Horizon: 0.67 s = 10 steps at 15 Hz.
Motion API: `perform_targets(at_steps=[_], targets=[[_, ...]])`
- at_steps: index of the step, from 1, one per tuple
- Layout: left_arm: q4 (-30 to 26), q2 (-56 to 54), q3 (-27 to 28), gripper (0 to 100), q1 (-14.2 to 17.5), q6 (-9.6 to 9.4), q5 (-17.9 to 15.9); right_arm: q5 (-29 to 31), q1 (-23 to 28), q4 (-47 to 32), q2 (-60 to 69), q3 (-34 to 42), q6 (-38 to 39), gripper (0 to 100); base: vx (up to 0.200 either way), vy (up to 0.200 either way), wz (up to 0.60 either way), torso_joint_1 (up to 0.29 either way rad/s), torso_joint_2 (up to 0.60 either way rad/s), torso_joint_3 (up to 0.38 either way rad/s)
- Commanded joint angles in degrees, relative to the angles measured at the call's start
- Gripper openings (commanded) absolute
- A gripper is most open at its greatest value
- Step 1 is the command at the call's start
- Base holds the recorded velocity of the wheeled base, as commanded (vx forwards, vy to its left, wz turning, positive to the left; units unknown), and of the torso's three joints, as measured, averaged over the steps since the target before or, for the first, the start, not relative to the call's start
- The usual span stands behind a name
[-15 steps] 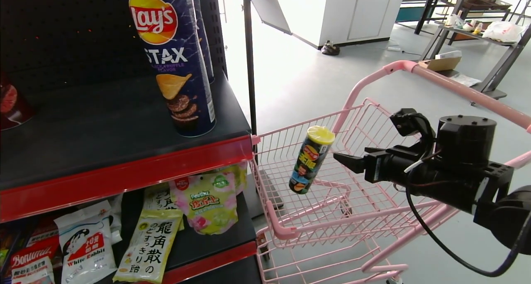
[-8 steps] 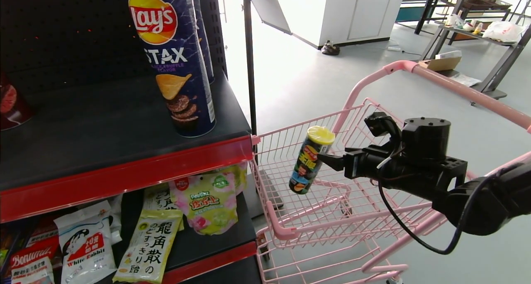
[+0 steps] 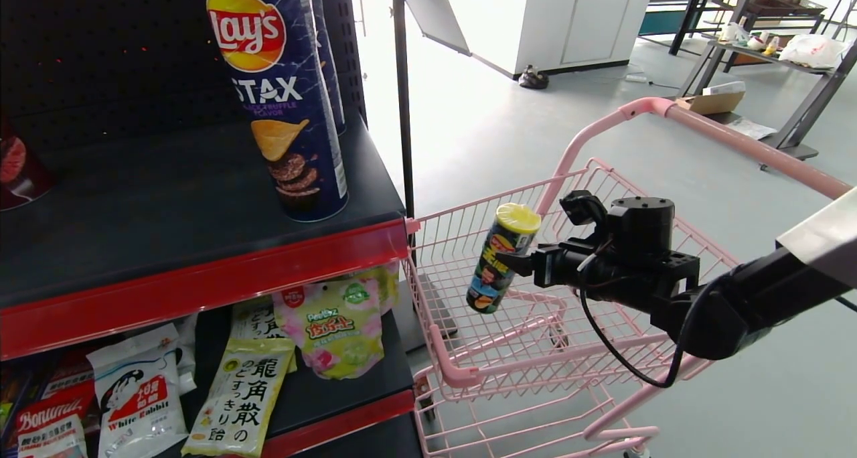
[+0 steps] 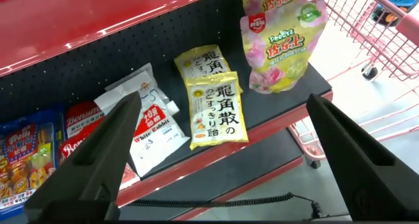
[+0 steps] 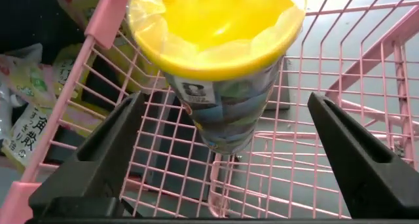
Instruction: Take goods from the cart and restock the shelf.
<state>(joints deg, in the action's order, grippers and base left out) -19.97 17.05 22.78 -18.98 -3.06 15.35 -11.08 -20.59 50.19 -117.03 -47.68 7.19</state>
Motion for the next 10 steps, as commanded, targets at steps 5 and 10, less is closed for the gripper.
perform_targets(at_steps=[5,10], targets=[[-0.1,0.3,0.0,100,0.0,-0.02,0.6,-0.3,-0.2,0.0,-9.0,-10.0,0.0,100,0.0,0.0,0.0,0.0,0.0,0.0],[-0.1,0.9,0.0,100,0.0,-0.02,0.6,0.1,-0.2,0.1,-12.4,-15.0,0.9,0,0.0,0.0,0.0,0.0,0.0,0.0]])
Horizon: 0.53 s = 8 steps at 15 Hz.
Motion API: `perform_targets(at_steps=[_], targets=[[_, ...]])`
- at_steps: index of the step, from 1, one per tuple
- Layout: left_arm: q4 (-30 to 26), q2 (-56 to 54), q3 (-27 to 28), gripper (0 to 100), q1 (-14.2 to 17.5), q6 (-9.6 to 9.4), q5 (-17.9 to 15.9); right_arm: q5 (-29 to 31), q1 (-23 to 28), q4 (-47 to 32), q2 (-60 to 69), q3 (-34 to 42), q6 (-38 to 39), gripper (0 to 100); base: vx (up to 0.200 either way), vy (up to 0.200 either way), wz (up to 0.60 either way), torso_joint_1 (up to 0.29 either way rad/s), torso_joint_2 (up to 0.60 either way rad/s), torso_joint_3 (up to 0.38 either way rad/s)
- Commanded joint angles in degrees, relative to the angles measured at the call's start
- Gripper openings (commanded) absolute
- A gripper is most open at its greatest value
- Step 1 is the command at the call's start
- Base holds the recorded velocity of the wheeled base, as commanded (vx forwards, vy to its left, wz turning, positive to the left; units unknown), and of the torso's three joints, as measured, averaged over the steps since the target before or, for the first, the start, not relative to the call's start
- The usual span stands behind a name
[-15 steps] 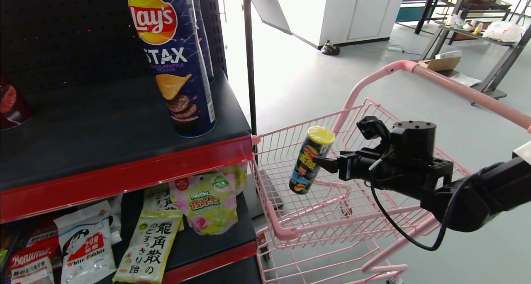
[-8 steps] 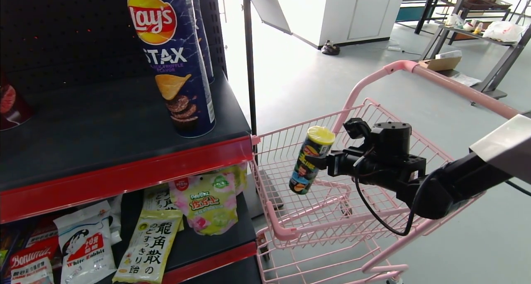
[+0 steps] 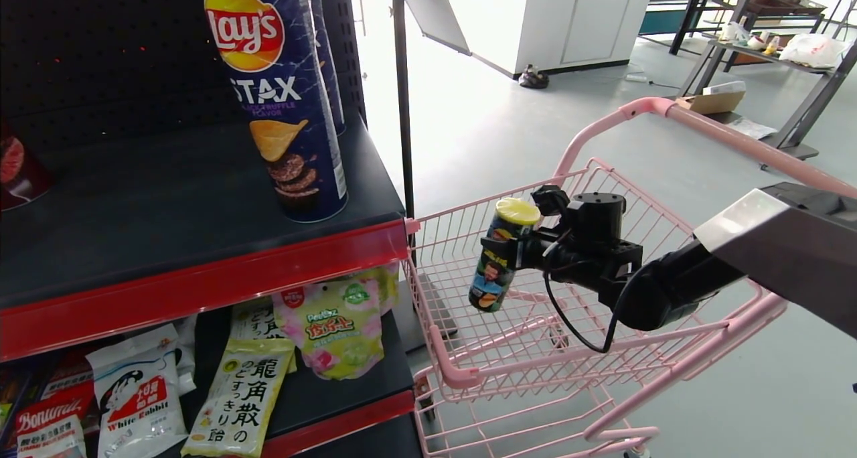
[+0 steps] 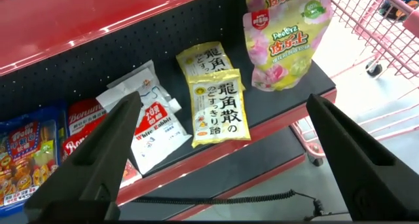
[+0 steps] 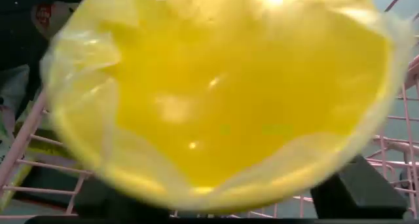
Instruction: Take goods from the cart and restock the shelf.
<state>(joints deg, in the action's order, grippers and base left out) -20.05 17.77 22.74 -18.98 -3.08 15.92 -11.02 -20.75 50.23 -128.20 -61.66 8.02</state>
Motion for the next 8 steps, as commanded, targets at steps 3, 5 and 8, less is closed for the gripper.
perform_targets(at_steps=[3,5,8], targets=[[0.0,0.0,-0.1,100,0.0,0.01,0.0,0.5,0.2,0.2,-0.9,-0.5,0.7,0,0.0,0.0,0.0,0.0,0.0,0.0],[0.0,-0.4,-0.1,100,0.0,0.01,0.0,2.9,0.2,4.5,0.8,0.8,0.4,0,0.0,0.0,0.0,0.0,0.0,0.0],[0.1,-0.6,0.1,100,-0.1,0.01,-0.1,3.6,-0.1,5.0,13.0,8.4,-1.6,0,0.0,0.0,0.0,0.0,0.0,0.0]])
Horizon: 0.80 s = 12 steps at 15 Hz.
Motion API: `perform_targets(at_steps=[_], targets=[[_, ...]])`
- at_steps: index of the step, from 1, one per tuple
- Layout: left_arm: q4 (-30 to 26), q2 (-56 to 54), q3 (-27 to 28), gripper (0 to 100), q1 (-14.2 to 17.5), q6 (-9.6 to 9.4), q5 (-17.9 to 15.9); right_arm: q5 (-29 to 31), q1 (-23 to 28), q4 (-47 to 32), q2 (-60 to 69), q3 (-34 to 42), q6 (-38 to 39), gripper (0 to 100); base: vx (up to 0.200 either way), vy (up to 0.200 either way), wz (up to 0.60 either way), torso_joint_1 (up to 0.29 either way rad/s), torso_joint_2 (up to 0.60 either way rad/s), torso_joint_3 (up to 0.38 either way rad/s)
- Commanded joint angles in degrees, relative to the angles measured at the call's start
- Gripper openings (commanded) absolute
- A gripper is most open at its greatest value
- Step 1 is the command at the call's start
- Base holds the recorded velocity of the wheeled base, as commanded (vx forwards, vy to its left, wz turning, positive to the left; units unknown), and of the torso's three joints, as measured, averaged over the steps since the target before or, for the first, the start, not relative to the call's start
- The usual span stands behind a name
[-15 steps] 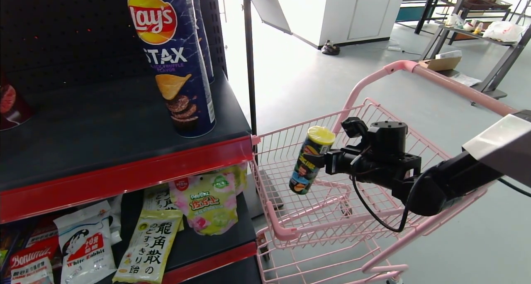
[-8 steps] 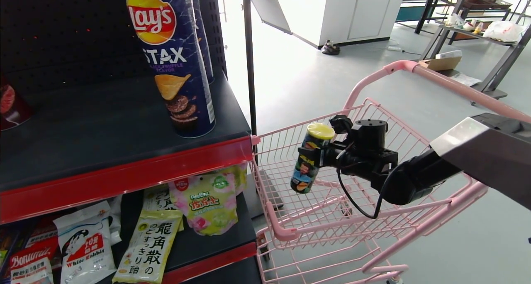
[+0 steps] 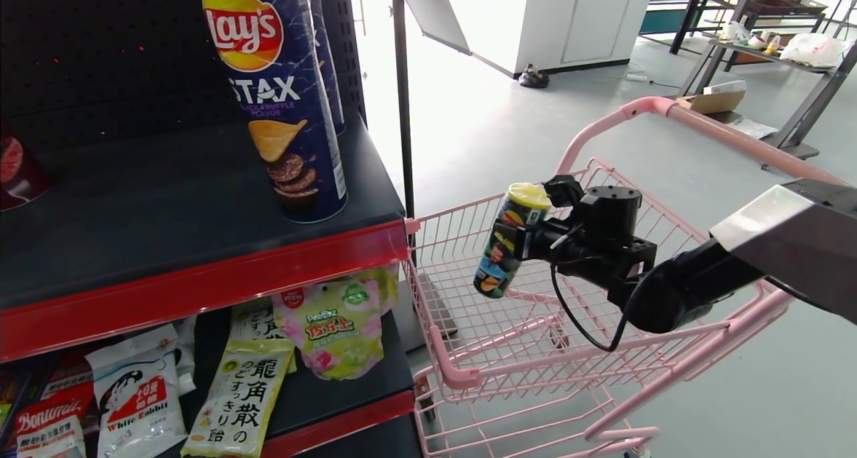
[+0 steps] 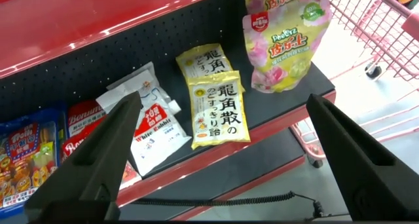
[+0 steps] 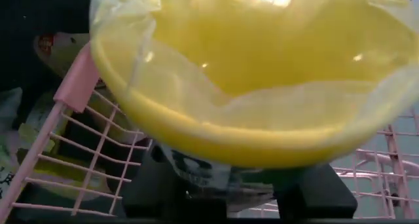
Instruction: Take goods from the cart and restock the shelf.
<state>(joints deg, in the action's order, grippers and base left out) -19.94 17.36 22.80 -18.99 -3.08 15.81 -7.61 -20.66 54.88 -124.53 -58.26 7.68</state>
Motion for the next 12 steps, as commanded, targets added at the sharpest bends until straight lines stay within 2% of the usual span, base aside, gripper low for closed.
perform_targets(at_steps=[1,4,5,6,7,8,11,12], targets=[[0.0,-0.4,0.1,100,-0.1,0.01,-0.1,0.2,0.4,0.3,13.4,7.4,-3.6,0,0.0,0.0,0.0,0.0,0.0,0.0],[-0.1,-1.4,-0.3,100,0.0,-0.08,0.1,0.9,4.9,-1.3,27.1,13.0,-11.4,0,0.0,0.0,0.0,0.0,0.0,0.0],[-0.1,-1.5,-0.5,100,0.0,-0.61,0.2,1.0,6.6,-5.9,32.5,14.4,-12.8,0,0.0,0.0,0.0,0.0,0.0,0.0],[-0.1,-1.7,-0.6,100,-0.1,-1.22,0.1,1.0,8.1,-11.4,36.9,15.4,-13.9,0,0.0,0.0,0.0,0.0,0.0,0.0],[-0.1,-2.0,-0.6,100,-0.1,-2.89,0.0,1.0,10.4,-22.6,45.2,15.4,-15.1,0,0.0,0.0,0.0,0.0,0.0,0.0],[-0.1,-2.0,-0.6,100,-0.1,-3.33,-0.3,1.3,11.3,-28.2,50.5,15.5,-15.1,0,0.0,0.0,0.0,0.0,0.0,0.0],[-0.1,-2.0,-0.7,100,-0.3,-3.33,-2.7,3.3,11.8,-44.8,66.2,17.0,-15.2,0,0.0,0.0,0.0,0.0,0.0,0.0],[0.0,-2.2,-0.7,100,-0.3,-3.33,-3.0,4.4,11.8,-53.7,73.8,17.6,-15.4,0,0.0,0.0,0.0,0.0,0.0,0.0]])
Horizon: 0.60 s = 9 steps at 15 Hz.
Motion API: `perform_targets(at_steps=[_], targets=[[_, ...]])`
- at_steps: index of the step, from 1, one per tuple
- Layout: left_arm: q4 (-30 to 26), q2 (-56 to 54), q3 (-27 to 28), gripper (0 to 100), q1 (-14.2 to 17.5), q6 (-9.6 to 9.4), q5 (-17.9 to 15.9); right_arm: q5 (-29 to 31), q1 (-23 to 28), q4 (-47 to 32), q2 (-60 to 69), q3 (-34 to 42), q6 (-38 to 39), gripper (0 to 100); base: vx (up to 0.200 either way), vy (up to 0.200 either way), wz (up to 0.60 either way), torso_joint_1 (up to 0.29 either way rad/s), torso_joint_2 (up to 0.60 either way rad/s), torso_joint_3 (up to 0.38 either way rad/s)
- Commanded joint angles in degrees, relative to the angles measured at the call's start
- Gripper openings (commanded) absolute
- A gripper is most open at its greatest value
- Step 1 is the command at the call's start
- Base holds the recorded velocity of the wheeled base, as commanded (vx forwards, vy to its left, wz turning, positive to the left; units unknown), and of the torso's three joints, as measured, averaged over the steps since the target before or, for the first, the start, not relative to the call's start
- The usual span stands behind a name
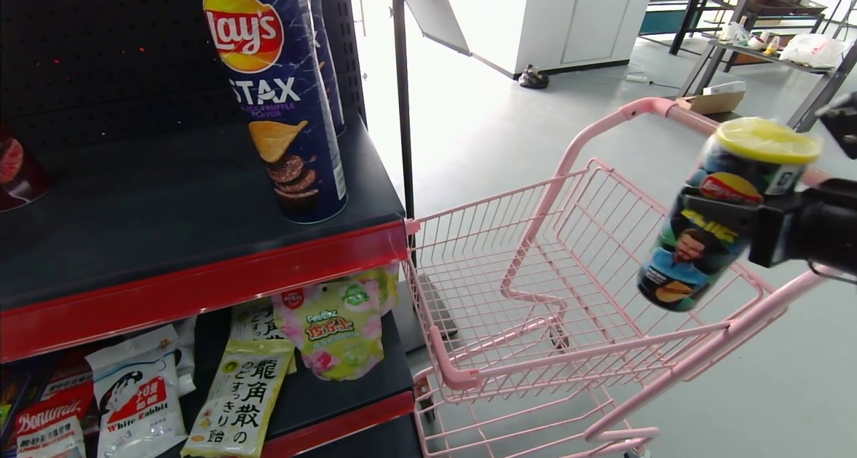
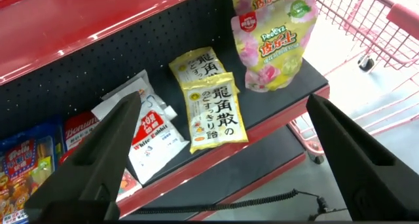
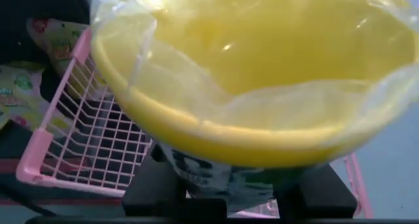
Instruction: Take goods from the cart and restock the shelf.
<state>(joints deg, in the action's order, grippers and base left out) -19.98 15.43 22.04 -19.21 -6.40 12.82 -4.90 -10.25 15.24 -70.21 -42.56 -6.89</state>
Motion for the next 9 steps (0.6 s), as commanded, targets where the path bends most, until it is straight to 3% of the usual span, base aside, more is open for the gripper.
perform_targets(at_steps=[1,7,9], targets=[[0.0,-0.7,0.0,100,0.0,-0.02,0.0,2.0,1.4,-19.1,25.0,3.1,-0.9,0,0.0,0.0,0.0,0.0,0.0,0.0],[0.0,-1.7,-0.7,100,0.0,-0.28,-0.1,6.0,3.5,-33.4,43.2,8.9,-3.0,0,0.0,0.0,0.0,0.0,0.0,0.0],[0.0,-1.6,-0.8,100,-0.1,-0.28,-0.4,6.8,3.6,-35.4,44.9,9.0,-3.1,0,0.0,0.0,0.0,0.051,-0.23,-0.168]])
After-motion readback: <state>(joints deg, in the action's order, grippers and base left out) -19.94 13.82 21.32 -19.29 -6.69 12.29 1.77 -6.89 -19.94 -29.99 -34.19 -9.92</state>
